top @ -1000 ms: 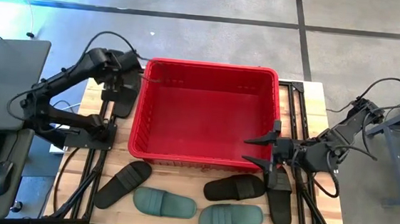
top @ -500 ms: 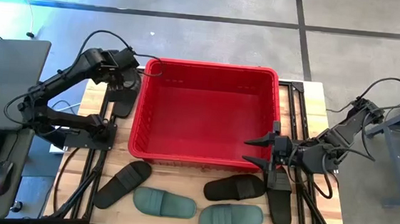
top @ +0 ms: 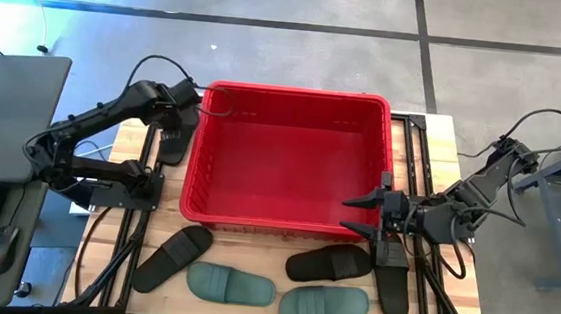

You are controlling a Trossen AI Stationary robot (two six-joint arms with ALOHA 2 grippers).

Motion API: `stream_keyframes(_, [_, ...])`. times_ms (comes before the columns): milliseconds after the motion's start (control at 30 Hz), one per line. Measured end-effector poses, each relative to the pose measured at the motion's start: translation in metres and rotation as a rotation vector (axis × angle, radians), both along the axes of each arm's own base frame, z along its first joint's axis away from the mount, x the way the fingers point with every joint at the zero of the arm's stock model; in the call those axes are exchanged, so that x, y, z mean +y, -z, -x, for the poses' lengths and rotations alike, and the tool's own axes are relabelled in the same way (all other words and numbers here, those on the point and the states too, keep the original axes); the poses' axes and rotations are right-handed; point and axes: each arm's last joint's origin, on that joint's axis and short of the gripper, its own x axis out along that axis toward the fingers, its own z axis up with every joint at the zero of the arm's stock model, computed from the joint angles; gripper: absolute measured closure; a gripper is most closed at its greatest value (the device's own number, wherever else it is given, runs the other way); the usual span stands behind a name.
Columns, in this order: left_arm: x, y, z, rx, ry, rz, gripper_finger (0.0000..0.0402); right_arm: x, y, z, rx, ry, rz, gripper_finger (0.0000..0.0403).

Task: Pick and place slides into bin
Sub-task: Adjust the red bin on the table

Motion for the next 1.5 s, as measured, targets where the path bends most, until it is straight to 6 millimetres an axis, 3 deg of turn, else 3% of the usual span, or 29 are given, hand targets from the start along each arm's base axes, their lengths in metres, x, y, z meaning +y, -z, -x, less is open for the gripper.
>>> stream_keyframes(133, [0.001,-0.002,0.0,-0.056,-0.043,-0.031,0.0238,0.0,0.0,0.0,-0.002,0.003,0.0,0.0206])
stream_keyframes(433, [0.017,-0.019,0.005,-0.472,-0.367,-0.171,0.0238,0.0,0.0,0.0,0.0,-0.003,0.002,0.0206])
stream_keyframes(767, [0.026,-0.022,0.018,-0.469,-0.519,-0.253,0.0238,0.0,0.0,0.0,-0.003,0.008,0.0,0.0206])
stream_keyframes(967, [0.027,-0.029,0.024,-0.564,-0.542,-0.175,0.0238,0.0,0.0,0.0,-0.005,0.014,-0.018,0.0206])
stream_keyframes(1300, [0.02,-0.034,-0.01,-0.729,-0.408,-0.127,0.0238,-0.002,0.0,-0.001,-0.02,0.086,0.003,0.0206])
stream_keyframes(1500, [0.028,-0.039,-0.035,-0.73,-0.314,-0.337,0.0238,0.004,0.006,-0.008,0.0,0.095,0.025,0.0206])
